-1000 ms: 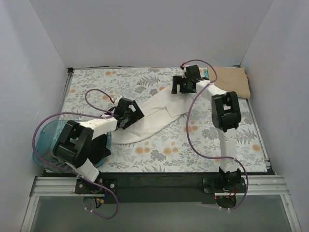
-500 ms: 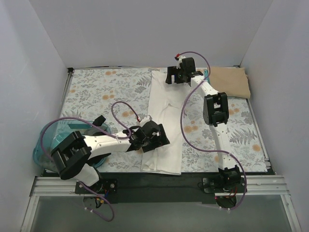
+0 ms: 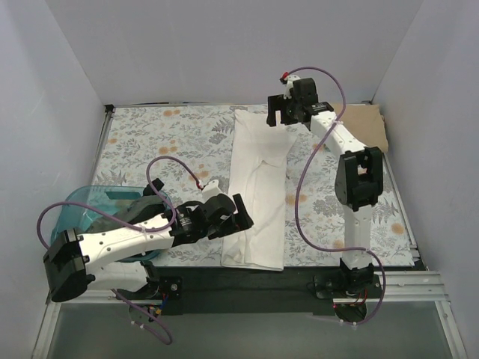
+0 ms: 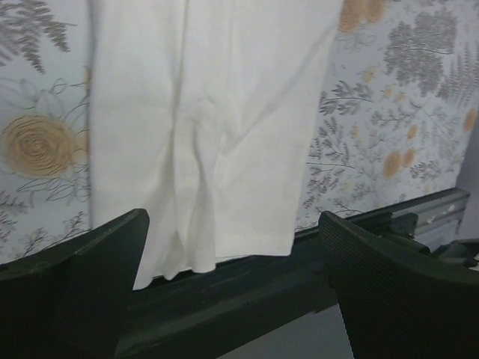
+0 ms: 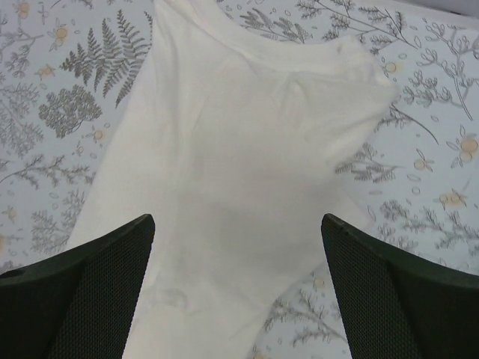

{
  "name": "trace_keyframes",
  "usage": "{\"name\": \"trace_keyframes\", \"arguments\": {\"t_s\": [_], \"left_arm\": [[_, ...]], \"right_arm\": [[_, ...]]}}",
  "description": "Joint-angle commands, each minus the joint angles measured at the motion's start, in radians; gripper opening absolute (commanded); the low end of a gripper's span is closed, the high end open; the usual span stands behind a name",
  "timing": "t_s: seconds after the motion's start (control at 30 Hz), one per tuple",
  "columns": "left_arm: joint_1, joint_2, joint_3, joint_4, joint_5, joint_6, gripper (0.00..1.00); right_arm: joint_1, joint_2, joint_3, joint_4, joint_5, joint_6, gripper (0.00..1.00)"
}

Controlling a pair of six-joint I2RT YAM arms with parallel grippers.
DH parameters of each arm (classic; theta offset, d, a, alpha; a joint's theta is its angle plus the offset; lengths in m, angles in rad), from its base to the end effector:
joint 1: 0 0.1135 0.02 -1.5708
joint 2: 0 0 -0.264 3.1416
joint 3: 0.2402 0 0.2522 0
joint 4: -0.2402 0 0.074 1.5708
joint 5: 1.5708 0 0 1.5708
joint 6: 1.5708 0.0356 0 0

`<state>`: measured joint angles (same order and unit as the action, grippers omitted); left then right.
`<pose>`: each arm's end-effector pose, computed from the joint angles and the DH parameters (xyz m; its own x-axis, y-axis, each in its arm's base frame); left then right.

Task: Fold and stack the t-shirts
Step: Fold the tshirt

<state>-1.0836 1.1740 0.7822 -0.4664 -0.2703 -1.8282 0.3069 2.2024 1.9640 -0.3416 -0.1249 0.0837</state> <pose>0.1199 -0.2059 0.2369 -0.6543 -0.7557 -0.0290 -0.5385 0.4925 -0.6837 0.4939 0.1612 0.2671 -0.5540 -0.0885 -0.8278 -0.3540 0.9250 0.1380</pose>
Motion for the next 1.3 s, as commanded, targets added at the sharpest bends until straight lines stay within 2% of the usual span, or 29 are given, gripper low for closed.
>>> {"name": "trace_keyframes", "arguments": {"t_s": [0.0, 0.13, 0.17, 0.23, 0.27, 0.43, 0.5, 0.67, 0.87, 0.97, 1.0, 1.13, 1.17, 1.2, 1.23, 1.27], "left_arm": [[-0.002, -0.016, 0.006, -0.207, -0.095, -0.048, 0.97], [-0.002, -0.127, -0.049, -0.33, -0.147, -0.144, 0.98], [-0.002, -0.154, -0.069, -0.34, -0.15, -0.158, 0.98], [-0.001, -0.213, -0.124, -0.333, -0.144, -0.155, 0.98], [0.001, -0.262, -0.136, -0.321, -0.126, -0.152, 0.98], [0.001, -0.315, -0.21, -0.232, -0.012, -0.059, 0.98], [0.001, -0.3, -0.224, -0.225, 0.022, -0.059, 0.98], [0.001, -0.304, -0.285, -0.142, 0.098, -0.048, 0.96], [0.001, -0.335, -0.334, -0.006, 0.212, -0.011, 0.93], [0.001, -0.321, -0.351, 0.0, 0.212, -0.006, 0.84], [0.001, -0.317, -0.354, 0.002, 0.212, -0.008, 0.77], [0.001, -0.274, -0.359, 0.038, 0.22, 0.003, 0.65], [0.001, -0.255, -0.359, 0.051, 0.221, 0.001, 0.61], [0.001, -0.243, -0.359, 0.057, 0.223, 0.003, 0.57], [0.001, -0.235, -0.36, 0.063, 0.226, 0.009, 0.48], [0.001, -0.229, -0.357, 0.069, 0.227, 0.009, 0.45]], "right_arm": [[0.044, -0.171, -0.184, -0.036, 0.056, 0.025, 0.98], [0.151, -0.431, -0.534, 0.035, 0.073, 0.044, 0.98], [0.211, -0.479, -0.677, 0.08, 0.085, 0.069, 0.98], [0.265, -0.621, -0.807, 0.137, 0.084, 0.112, 0.98], [0.315, -0.671, -0.932, 0.179, 0.085, 0.146, 0.98], [0.48, -0.941, -1.188, 0.259, 0.081, 0.344, 0.93], [0.572, -0.983, -1.259, 0.27, 0.065, 0.388, 0.88], [0.753, -1.043, -1.366, 0.286, 0.106, 0.542, 0.82], [0.882, -0.963, -1.349, 0.303, 0.195, 0.605, 0.71], [0.908, -0.92, -1.349, 0.303, 0.231, 0.629, 0.69], [0.913, -0.912, -1.349, 0.303, 0.235, 0.643, 0.67], [0.923, -0.886, -1.346, 0.302, 0.26, 0.656, 0.58], [0.926, -0.885, -1.347, 0.303, 0.263, 0.659, 0.5], [0.925, -0.885, -1.35, 0.302, 0.263, 0.66, 0.47], [0.926, -0.882, -1.352, 0.302, 0.261, 0.663, 0.43], [0.928, -0.88, -1.357, 0.303, 0.257, 0.668, 0.37]]}}
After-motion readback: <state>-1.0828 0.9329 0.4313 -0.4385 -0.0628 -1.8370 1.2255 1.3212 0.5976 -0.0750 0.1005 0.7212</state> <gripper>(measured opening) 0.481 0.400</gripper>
